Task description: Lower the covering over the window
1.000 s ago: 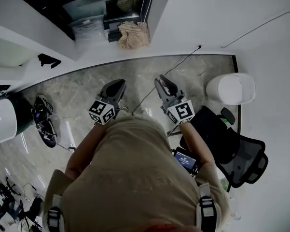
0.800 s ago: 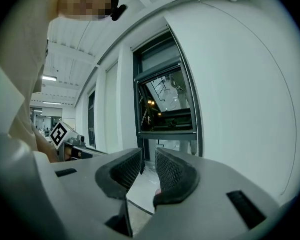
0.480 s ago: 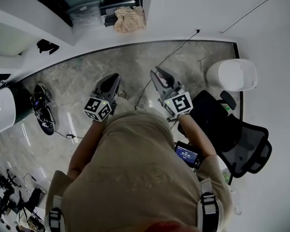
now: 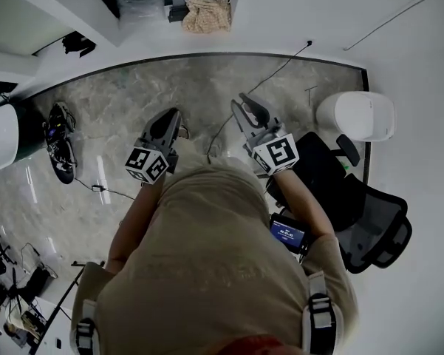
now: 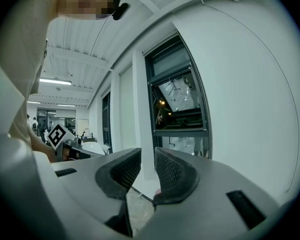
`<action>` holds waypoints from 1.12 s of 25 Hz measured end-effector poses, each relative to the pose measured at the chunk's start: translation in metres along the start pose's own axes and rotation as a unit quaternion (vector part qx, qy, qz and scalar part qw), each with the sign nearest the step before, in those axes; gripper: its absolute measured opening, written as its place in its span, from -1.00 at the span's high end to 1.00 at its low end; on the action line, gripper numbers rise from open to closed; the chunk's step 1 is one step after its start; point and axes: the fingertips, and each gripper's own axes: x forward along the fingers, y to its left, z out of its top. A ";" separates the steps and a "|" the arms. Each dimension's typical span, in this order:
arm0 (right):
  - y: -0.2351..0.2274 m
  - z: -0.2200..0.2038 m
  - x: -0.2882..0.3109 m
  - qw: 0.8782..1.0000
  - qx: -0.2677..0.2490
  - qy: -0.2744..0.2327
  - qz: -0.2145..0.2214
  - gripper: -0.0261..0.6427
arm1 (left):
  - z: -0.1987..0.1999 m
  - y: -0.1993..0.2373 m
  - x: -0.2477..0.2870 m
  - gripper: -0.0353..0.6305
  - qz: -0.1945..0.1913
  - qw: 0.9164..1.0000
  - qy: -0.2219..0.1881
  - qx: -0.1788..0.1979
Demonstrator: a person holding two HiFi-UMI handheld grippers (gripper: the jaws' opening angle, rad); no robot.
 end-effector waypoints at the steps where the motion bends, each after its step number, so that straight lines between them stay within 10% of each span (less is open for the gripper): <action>1: 0.005 0.001 0.000 1.000 0.000 0.000 0.003 0.65 | 0.002 0.000 -0.006 0.82 0.004 1.000 -0.007 -0.003; 28: 0.150 0.010 0.084 0.994 -0.068 0.075 -0.051 0.91 | 0.047 0.104 -0.128 0.82 -0.049 0.999 -0.022 -0.002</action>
